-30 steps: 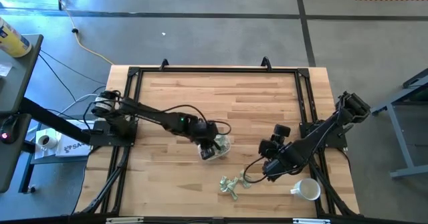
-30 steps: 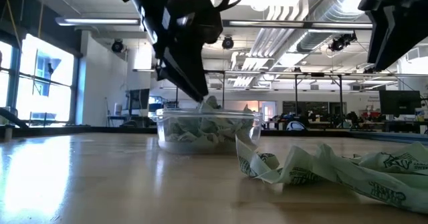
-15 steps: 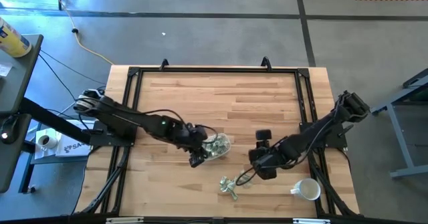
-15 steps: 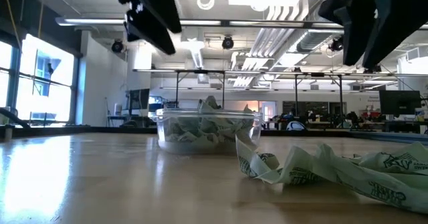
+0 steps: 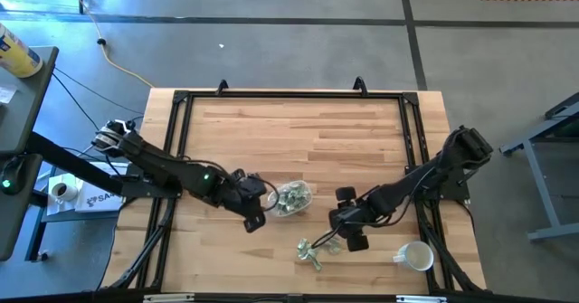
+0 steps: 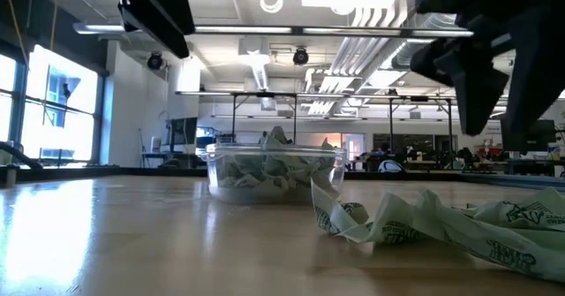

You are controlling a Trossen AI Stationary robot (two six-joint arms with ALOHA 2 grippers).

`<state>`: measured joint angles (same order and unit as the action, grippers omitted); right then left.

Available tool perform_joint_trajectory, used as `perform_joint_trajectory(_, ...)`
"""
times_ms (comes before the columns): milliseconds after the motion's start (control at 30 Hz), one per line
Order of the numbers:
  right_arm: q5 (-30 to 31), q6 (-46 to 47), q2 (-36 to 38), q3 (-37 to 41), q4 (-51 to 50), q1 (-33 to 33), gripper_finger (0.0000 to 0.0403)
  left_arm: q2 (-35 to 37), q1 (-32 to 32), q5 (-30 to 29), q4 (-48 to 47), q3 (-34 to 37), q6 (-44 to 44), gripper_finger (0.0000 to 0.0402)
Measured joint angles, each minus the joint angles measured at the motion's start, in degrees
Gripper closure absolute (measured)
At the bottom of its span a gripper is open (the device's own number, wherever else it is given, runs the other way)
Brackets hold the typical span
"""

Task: Pick and place Stevia / Truvia into bins
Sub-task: Put the green stevia packet into the transparent bin

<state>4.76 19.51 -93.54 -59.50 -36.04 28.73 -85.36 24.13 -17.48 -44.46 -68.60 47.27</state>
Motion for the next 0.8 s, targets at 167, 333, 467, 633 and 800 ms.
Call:
perform_joint_trajectory(167, -1.83, 6.91, -3.70, 0.11, 3.28, 1.02, 0.0209, -0.04, 1.54, -1.40, -2.15, 0.00, 1.06, 0.0163)
perform_joint_trajectory(333, -1.57, 15.17, -5.93, 0.11, 3.80, 3.02, 0.0202, -0.04, 1.41, -1.74, -2.99, 0.00, 1.03, 0.0163)
perform_joint_trajectory(467, -1.35, 19.81, -6.70, 0.11, 6.84, 4.51, 0.0206, -0.07, 1.39, -1.99, -3.39, 0.00, 0.23, 0.0163)
perform_joint_trajectory(633, -0.40, 23.80, -7.08, 0.11, 8.69, 5.72, 0.0216, -0.08, 1.39, -2.57, -3.68, 0.00, -0.88, 0.0163)
perform_joint_trajectory(800, 2.70, 24.43, -7.59, 0.08, 9.28, 5.78, 0.0221, -0.09, 1.37, -2.68, -3.68, 0.00, -0.92, 0.0163)
